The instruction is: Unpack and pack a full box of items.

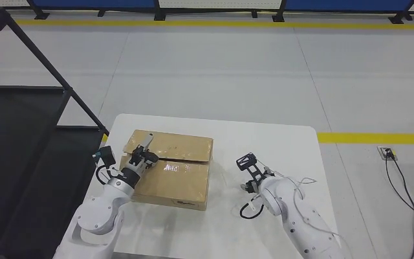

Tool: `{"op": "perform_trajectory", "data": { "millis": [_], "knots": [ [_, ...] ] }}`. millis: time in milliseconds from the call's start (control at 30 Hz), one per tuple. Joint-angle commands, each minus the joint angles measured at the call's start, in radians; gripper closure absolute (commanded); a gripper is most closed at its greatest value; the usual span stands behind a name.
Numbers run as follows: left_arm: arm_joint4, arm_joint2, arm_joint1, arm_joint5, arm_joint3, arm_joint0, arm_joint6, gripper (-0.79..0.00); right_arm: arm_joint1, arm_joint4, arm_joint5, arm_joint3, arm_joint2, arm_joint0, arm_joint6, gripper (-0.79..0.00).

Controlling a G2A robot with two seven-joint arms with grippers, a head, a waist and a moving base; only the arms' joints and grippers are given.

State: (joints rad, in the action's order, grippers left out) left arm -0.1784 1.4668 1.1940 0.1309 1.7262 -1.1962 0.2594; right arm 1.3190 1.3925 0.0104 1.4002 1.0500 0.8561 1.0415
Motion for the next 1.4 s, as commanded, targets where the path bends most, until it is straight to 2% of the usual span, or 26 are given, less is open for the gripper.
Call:
{"op": "perform_trajectory", "data": {
  "millis": [0, 367, 1000, 1367],
  "knots": [
    [0.001, 0.001, 0.000, -0.002, 0.002, -0.003, 0.000, -0.785, 0.002, 0.007, -0.003, -0.005, -0.004, -0.004, 0.006, -0.785],
    [0.002, 0.007, 0.001, -0.008, 0.009, -0.015, -0.001, -0.785, 0.019, 0.074, -0.058, -0.051, -0.039, -0.037, 0.091, -0.785],
    [0.001, 0.005, 0.005, -0.009, 0.010, -0.019, 0.007, -0.785, 0.041, 0.159, -0.174, -0.083, -0.031, -0.038, 0.143, -0.785],
    [0.003, 0.006, 0.006, -0.009, 0.012, -0.021, 0.007, -0.785, 0.053, 0.192, -0.211, -0.073, -0.017, -0.026, 0.130, -0.785]
  ]
}}
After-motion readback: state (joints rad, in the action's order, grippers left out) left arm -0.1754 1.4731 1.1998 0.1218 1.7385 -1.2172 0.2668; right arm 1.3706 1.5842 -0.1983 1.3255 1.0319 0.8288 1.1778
